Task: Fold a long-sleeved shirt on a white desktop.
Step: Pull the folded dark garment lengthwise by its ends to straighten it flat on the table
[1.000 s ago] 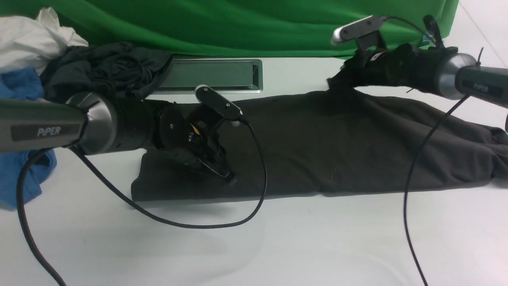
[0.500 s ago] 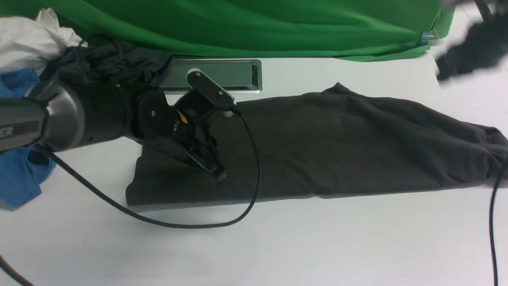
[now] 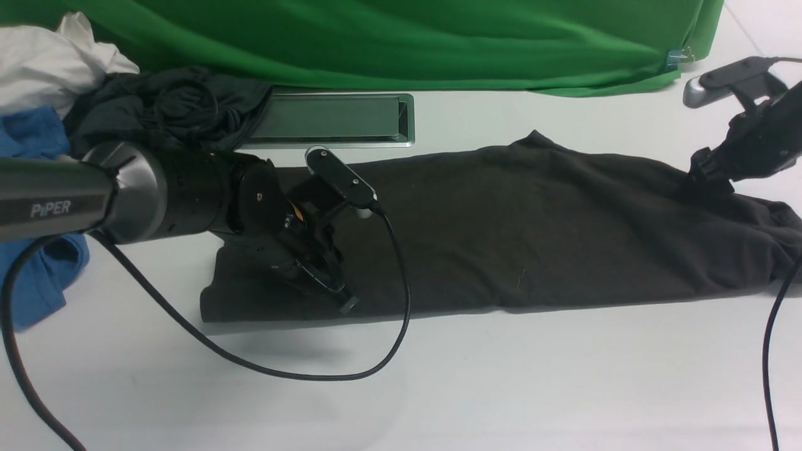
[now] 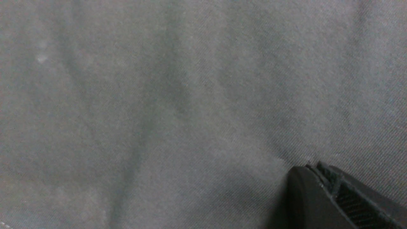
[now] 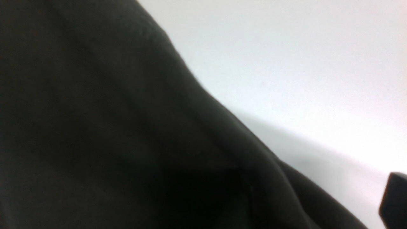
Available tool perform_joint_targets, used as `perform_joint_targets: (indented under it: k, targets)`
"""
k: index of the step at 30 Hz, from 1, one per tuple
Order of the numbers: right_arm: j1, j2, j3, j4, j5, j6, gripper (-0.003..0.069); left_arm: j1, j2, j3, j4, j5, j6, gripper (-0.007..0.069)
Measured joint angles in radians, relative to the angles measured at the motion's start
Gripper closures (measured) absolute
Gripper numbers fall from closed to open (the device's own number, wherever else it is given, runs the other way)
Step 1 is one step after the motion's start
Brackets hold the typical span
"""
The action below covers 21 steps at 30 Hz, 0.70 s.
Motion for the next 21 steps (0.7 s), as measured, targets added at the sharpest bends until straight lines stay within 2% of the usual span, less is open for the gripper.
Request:
perform_joint_targets:
  k: [1,4,6,7,8,11,12,14,21]
  targets:
    - [0.000,0.001,0.000,0.000,-0.001,-0.002,0.0146,0.000,0.000,0.000,0.000,0.000,0.000,0.0608]
    - [0.000,0.014,0.001,-0.004,0.005,-0.019,0.0239,0.000,0.001,0.000,0.000,0.000,0.000,0.0608]
    - [0.000,0.021,0.001,-0.004,0.012,-0.035,0.0333,0.000,0.001,0.000,0.001,0.000,0.000,0.0608]
    - [0.000,0.021,0.001,-0.004,0.012,-0.036,0.0333,0.000,0.001,0.000,0.001,0.000,0.000,0.0608]
    - [0.000,0.021,0.001,-0.004,0.020,-0.043,0.0403,0.000,0.001,0.000,0.001,0.000,0.001,0.0608]
    - [0.000,0.016,0.001,-0.006,0.042,-0.061,0.0533,0.000,0.001,-0.001,0.001,0.000,0.001,0.0608]
    - [0.000,0.016,0.001,-0.006,0.043,-0.061,0.0542,0.000,0.001,-0.001,0.001,0.000,0.002,0.0608]
    - [0.000,-0.003,0.001,-0.008,0.053,-0.068,0.0615,0.000,0.001,-0.001,0.007,0.000,0.003,0.0608]
    - [0.000,-0.057,0.001,-0.015,0.031,-0.079,0.0629,0.000,0.002,-0.001,0.013,-0.001,0.005,0.0608]
